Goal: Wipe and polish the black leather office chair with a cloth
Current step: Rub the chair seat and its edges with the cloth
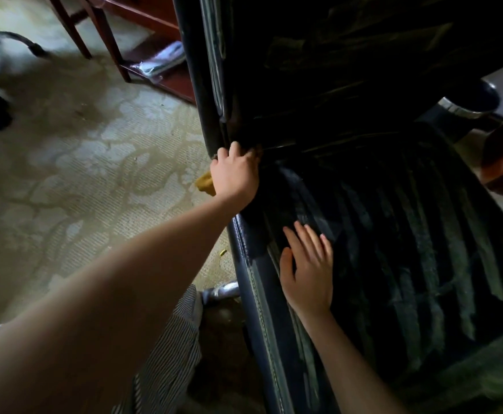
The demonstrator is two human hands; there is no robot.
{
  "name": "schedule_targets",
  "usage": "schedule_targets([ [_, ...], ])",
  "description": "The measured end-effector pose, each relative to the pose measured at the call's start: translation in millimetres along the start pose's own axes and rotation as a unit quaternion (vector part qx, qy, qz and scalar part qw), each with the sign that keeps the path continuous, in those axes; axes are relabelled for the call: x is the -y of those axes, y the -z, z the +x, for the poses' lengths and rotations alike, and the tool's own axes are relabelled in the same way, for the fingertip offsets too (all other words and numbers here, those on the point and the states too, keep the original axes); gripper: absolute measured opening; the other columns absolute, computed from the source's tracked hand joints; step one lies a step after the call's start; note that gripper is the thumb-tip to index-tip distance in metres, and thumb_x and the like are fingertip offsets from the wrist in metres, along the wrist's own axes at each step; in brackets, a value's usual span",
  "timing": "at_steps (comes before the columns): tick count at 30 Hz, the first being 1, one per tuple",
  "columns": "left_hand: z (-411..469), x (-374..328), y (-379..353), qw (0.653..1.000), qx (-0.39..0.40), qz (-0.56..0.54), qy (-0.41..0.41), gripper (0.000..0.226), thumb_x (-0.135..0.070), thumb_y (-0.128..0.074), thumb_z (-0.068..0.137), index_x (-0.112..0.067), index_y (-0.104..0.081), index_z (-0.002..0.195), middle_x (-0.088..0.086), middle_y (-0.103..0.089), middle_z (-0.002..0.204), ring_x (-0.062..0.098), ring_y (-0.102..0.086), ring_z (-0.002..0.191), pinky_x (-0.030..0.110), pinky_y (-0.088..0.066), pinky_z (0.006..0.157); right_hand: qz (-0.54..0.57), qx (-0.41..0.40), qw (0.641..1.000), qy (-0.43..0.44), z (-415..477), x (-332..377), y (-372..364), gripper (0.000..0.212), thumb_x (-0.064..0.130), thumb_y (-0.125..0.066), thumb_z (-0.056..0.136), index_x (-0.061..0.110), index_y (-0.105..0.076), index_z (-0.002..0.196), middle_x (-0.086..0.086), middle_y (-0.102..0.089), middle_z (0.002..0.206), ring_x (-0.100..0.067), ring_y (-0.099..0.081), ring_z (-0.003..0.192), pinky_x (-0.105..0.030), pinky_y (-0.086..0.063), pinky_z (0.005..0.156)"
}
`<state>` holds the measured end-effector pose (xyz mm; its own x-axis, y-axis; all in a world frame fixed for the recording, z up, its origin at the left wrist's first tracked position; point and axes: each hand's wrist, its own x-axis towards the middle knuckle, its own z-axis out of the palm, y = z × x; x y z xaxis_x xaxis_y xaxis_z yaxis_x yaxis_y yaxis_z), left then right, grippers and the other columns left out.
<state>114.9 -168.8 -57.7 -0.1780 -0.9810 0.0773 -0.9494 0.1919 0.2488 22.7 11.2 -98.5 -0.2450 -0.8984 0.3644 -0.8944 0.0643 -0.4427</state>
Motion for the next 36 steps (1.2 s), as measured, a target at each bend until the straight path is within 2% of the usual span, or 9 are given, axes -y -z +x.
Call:
schedule_targets([
  [6,-21,3,-6,0.998,-0.008,-0.017,-0.054,0.034,-0.039,-0.039,0.098,-0.024,-0.060,0.120,0.008,-0.053,0.115,0.033,-0.045,0.107,0.039,-0.039,0.078,-0.022,-0.011,1.000,-0.007,2,0,-1,0.045,0.022,-0.039,0.090,0.008,-0.055,0.129,-0.012,-0.056,0.132,-0.021,-0.040,0.128,-0.042,-0.020,0.110],
  [9,-45,3,-11,0.995,-0.017,-0.025,-0.096,0.033,-0.039,-0.041,0.096,-0.024,-0.063,0.116,0.008,-0.057,0.103,0.034,-0.051,0.095,0.037,-0.042,0.070,-0.018,-0.014,1.000,-0.013,1,1,-2,0.045,0.022,-0.039,0.089,0.006,-0.054,0.129,-0.013,-0.056,0.131,-0.021,-0.040,0.127,-0.041,-0.019,0.109],
  [13,-77,6,-12,0.984,-0.042,-0.036,-0.167,0.036,-0.038,-0.038,0.090,-0.021,-0.069,0.094,0.006,-0.057,0.082,0.032,-0.055,0.072,0.033,-0.043,0.054,-0.056,-0.017,0.998,-0.019,2,3,-1,0.044,0.022,-0.039,0.088,0.005,-0.058,0.124,-0.013,-0.059,0.128,-0.023,-0.042,0.126,-0.041,-0.023,0.106],
  [18,-121,10,-7,0.974,-0.012,-0.067,-0.216,0.035,-0.039,-0.039,0.088,-0.022,-0.069,0.095,0.002,-0.055,0.079,0.026,-0.053,0.068,0.029,-0.042,0.054,-0.079,0.003,0.996,-0.039,0,8,6,0.043,0.023,-0.038,0.090,0.005,-0.059,0.123,-0.012,-0.060,0.126,-0.028,-0.050,0.123,-0.039,-0.024,0.105],
  [21,-135,17,-4,0.962,0.035,-0.154,-0.221,0.037,-0.041,-0.040,0.088,-0.020,-0.068,0.099,0.003,-0.056,0.084,0.026,-0.052,0.071,0.033,-0.047,0.061,-0.110,0.017,0.993,-0.049,0,10,17,0.043,0.022,-0.037,0.088,0.007,-0.062,0.120,-0.011,-0.060,0.126,-0.028,-0.049,0.124,-0.041,-0.023,0.104],
  [23,-130,23,3,0.952,0.075,-0.229,-0.190,0.044,-0.045,-0.038,0.088,-0.016,-0.068,0.102,0.005,-0.056,0.089,0.027,-0.054,0.078,0.035,-0.047,0.071,-0.151,0.042,0.986,-0.049,-4,7,26,0.045,0.024,-0.036,0.086,0.008,-0.064,0.117,-0.010,-0.061,0.126,-0.029,-0.050,0.124,-0.043,-0.022,0.104],
  [25,-109,26,13,0.953,0.060,-0.263,-0.139,0.045,-0.047,-0.043,0.087,-0.012,-0.065,0.104,0.010,-0.056,0.094,0.030,-0.056,0.085,0.038,-0.047,0.077,-0.163,0.058,0.983,-0.055,-7,0,35,0.047,0.028,-0.035,0.085,0.009,-0.064,0.117,-0.009,-0.062,0.124,-0.029,-0.051,0.123,-0.044,-0.023,0.104],
  [30,-35,36,20,0.980,0.007,-0.201,-0.004,0.029,-0.031,-0.059,0.088,-0.014,-0.060,0.112,0.012,-0.053,0.115,0.034,-0.050,0.104,0.036,-0.041,0.087,-0.180,0.089,0.979,-0.046,-18,-17,45,0.049,0.032,-0.033,0.088,0.013,-0.061,0.124,-0.006,-0.057,0.131,-0.027,-0.047,0.127,-0.041,-0.018,0.106],
  [36,-6,19,8,0.977,-0.002,-0.154,0.145,0.031,-0.028,-0.040,0.095,-0.014,-0.058,0.117,0.011,-0.054,0.121,0.034,-0.040,0.112,0.035,-0.037,0.087,-0.150,0.086,0.984,-0.033,-16,-22,38,0.047,0.028,-0.034,0.089,0.011,-0.059,0.126,-0.006,-0.055,0.133,-0.024,-0.044,0.129,-0.038,-0.015,0.111],
])
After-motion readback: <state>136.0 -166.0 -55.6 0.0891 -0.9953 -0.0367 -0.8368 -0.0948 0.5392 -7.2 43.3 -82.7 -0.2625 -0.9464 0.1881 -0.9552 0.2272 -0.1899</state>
